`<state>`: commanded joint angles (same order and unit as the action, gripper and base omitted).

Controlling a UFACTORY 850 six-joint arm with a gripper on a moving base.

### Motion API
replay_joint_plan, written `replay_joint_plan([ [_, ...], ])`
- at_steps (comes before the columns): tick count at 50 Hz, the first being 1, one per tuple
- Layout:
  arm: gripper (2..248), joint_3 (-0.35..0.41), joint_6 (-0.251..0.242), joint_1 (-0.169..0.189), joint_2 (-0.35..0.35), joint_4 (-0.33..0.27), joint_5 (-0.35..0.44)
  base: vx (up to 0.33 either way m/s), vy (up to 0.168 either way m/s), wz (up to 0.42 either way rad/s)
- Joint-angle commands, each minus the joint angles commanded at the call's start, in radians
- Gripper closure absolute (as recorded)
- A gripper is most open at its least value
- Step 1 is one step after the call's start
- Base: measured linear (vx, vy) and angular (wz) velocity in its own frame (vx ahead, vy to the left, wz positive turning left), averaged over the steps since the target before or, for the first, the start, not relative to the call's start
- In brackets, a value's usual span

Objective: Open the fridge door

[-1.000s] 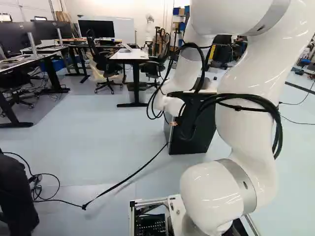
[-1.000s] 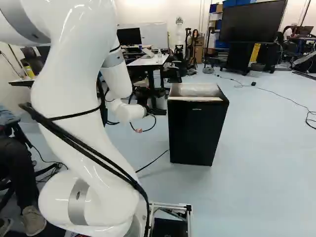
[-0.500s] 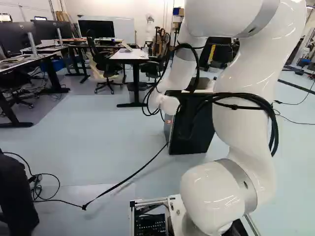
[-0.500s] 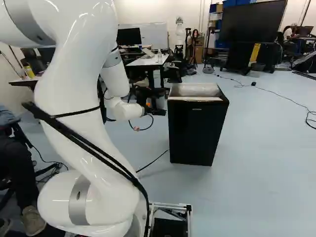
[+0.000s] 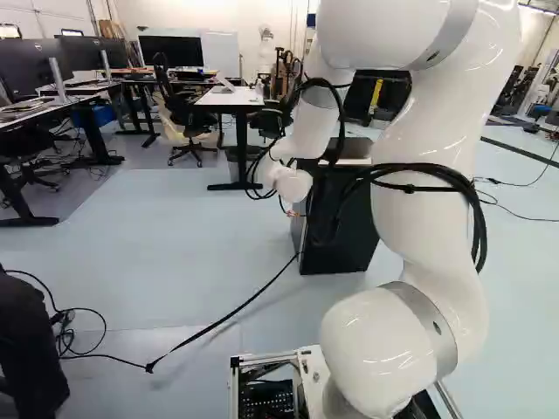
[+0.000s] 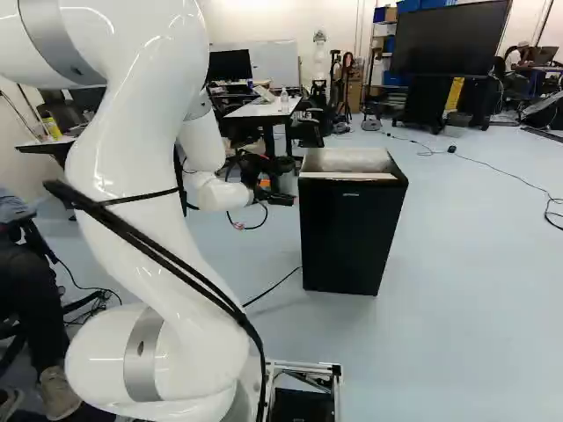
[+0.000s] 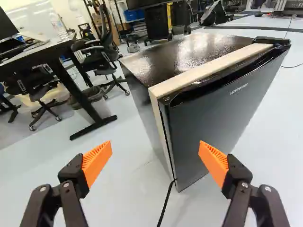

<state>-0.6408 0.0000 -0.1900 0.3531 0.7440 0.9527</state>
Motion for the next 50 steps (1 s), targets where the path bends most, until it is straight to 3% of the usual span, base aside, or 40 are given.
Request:
replay_joint_plan([
  [18, 3, -0.021, 0.000, -0.037, 0.024, 0.108, 0.041, 0.000, 0.000, 0.000],
  [50, 3, -0.096, 0.000, -0.088, 0.156, 0.248, 0.150, 0.000, 0.000, 0.000],
])
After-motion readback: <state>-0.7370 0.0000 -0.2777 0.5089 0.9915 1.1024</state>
